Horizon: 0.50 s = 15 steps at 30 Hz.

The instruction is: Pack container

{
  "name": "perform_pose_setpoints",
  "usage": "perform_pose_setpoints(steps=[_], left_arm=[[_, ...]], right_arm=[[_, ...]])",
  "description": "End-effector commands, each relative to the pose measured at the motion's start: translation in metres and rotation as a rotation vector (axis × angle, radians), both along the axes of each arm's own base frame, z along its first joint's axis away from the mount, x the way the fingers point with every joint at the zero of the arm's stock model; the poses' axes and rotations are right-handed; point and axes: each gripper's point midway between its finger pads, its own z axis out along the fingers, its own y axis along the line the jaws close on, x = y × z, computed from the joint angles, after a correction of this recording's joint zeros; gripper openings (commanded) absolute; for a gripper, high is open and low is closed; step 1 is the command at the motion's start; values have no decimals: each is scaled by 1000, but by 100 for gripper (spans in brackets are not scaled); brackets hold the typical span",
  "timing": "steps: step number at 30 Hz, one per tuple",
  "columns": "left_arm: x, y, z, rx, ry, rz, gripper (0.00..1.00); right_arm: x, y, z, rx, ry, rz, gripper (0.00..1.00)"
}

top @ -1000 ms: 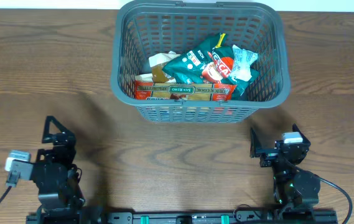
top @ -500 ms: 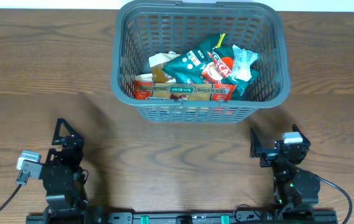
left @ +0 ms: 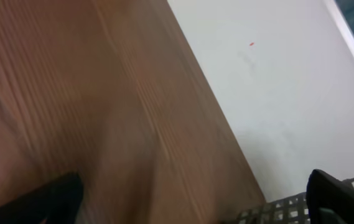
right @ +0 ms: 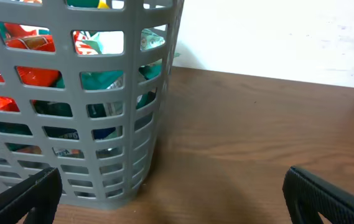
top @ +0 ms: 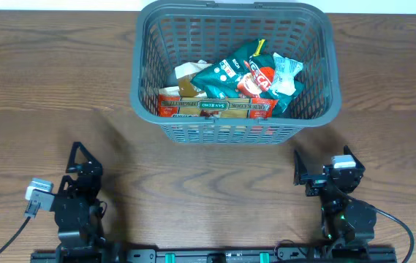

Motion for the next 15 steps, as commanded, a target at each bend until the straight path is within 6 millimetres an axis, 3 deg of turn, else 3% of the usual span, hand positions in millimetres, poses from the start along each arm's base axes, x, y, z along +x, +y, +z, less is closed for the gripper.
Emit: perform_pose_setpoints(steps=[1,15], left_arm=[[1,-1,-4,-12,-7,-6,99],[0,-2,-9,-13,-19,-12,99]], right_arm=[[0,-1,1,-12,-8,-2,99],[0,-1,1,-12,-8,-2,99]])
